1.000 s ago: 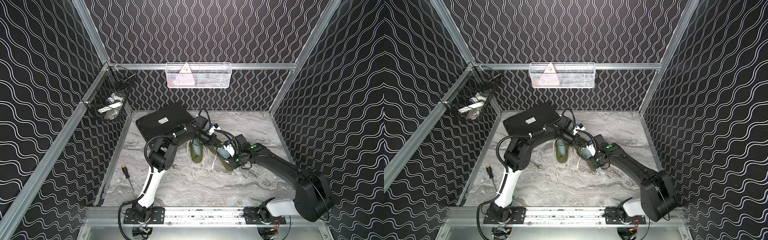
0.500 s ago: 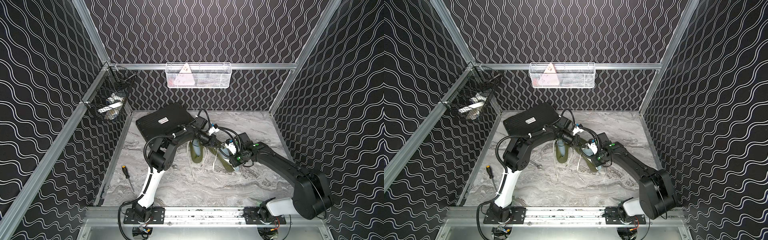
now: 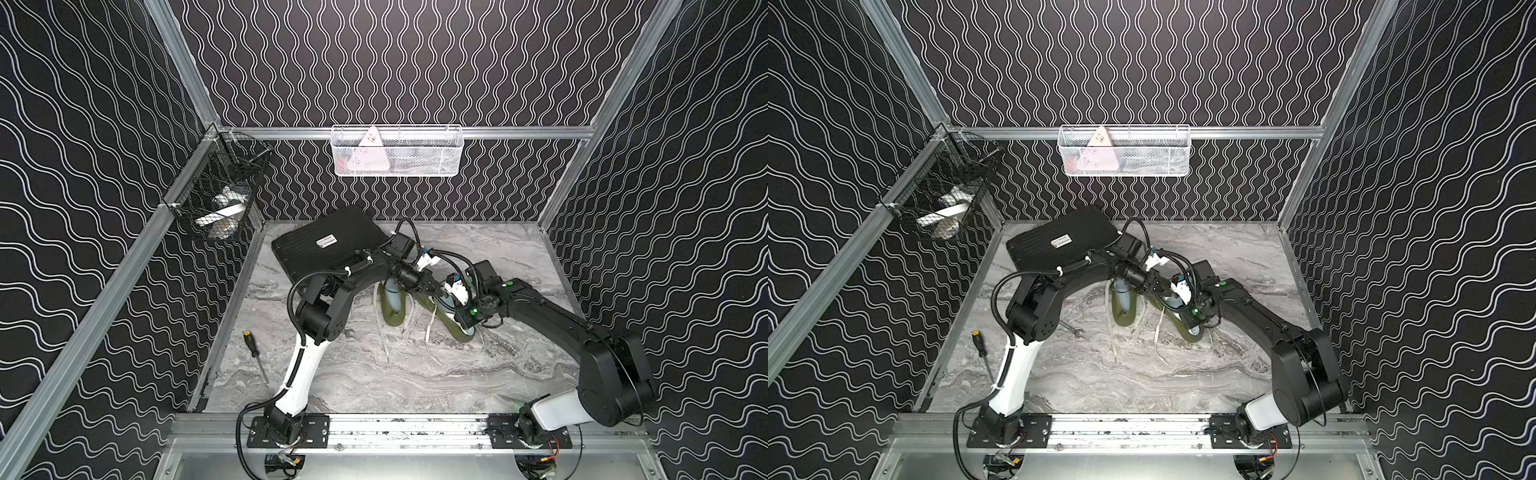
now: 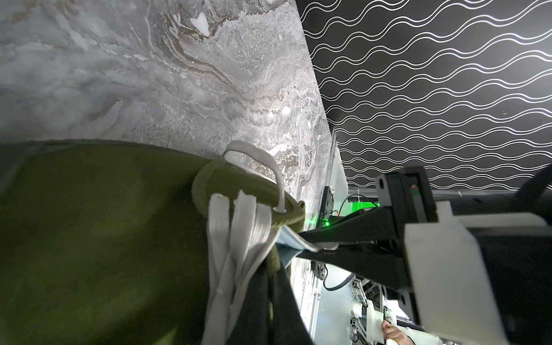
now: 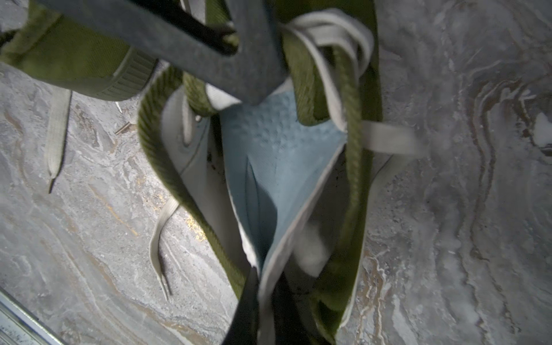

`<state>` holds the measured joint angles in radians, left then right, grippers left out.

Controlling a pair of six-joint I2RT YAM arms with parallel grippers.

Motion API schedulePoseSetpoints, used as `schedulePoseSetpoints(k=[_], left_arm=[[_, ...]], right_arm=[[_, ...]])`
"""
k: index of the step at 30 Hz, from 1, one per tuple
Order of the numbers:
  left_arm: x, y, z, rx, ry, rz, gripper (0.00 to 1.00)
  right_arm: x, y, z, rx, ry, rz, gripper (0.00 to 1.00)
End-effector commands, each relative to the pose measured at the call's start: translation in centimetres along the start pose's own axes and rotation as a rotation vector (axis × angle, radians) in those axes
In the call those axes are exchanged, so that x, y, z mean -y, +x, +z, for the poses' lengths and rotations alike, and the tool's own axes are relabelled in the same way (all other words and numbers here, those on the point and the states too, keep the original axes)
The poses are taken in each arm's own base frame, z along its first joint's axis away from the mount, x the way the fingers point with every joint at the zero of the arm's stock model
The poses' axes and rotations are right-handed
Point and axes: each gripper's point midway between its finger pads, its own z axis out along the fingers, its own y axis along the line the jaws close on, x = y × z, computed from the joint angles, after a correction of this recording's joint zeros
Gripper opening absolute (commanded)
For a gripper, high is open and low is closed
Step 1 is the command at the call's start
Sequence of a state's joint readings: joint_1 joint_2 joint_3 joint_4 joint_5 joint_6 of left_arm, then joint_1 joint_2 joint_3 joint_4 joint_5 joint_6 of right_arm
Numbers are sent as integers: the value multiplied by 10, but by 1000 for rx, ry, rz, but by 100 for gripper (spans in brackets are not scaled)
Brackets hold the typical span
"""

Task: Insert the insole into the shoe

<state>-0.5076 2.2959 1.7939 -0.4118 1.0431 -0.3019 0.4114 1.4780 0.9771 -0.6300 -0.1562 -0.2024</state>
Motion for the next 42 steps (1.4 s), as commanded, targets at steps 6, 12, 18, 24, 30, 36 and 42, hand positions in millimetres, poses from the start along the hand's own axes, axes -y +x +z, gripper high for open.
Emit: schedulePoseSetpoints(k=[6,12,18,24,30,36,42], left_arm=[[13,1,-1,-9,57,33,0],[9,2,1,-18,58,21,0],[9,4,-1,-26,43,23,0],[4,2,-2,-12,31,4,0],[-2,7,-4,-24,11,-6,0],[-4,5,-5,-12,10,-8,0],[-5,6,-5,-13,3,-15,0]], right_arm=[[5,-17,4,73,26,-83,0],[5,-22,6,70,19,-85,4],[10,-21,9,30,42,-83,22],[6,-8,-9,11,39,-23,65],[0,3,-27,33,32,17,77],[7,21,-28,-44,79,4,81],[0,20,-22,-48,31,8,82]])
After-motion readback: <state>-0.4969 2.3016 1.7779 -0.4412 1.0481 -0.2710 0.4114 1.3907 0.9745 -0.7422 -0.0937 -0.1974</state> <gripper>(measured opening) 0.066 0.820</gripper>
